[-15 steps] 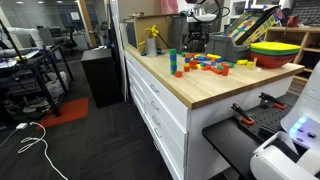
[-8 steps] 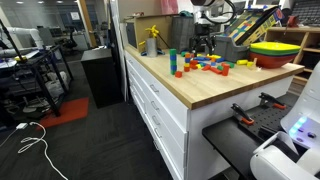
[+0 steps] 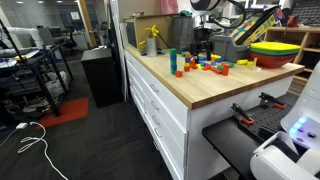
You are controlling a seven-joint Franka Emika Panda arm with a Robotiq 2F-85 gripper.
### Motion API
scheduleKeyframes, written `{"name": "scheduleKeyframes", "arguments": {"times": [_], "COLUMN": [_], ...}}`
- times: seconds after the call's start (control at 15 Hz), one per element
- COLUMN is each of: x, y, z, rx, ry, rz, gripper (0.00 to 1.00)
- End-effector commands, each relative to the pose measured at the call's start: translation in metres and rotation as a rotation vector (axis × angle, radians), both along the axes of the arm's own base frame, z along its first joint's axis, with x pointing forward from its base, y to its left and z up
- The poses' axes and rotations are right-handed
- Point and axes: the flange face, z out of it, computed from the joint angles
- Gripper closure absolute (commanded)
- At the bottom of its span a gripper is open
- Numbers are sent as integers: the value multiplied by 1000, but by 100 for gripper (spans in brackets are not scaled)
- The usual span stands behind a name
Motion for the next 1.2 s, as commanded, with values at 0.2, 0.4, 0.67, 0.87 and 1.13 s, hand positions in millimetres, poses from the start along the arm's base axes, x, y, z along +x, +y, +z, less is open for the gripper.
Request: {"name": "scheduleKeyframes", "arguments": {"times": [0.2,0.4,0.67,0.87,1.13], "x": [1,6,5,-9,-27], "y": [-3,-1,10,20,37], "z": [-1,4,3,-12,-31], "rx": [0,14,78,126,170], "ry": [2,-58,-201,-226,-262], "rz": [-7,-18,-68,-93,-118], "gripper": [0,0,0,0,0]}}
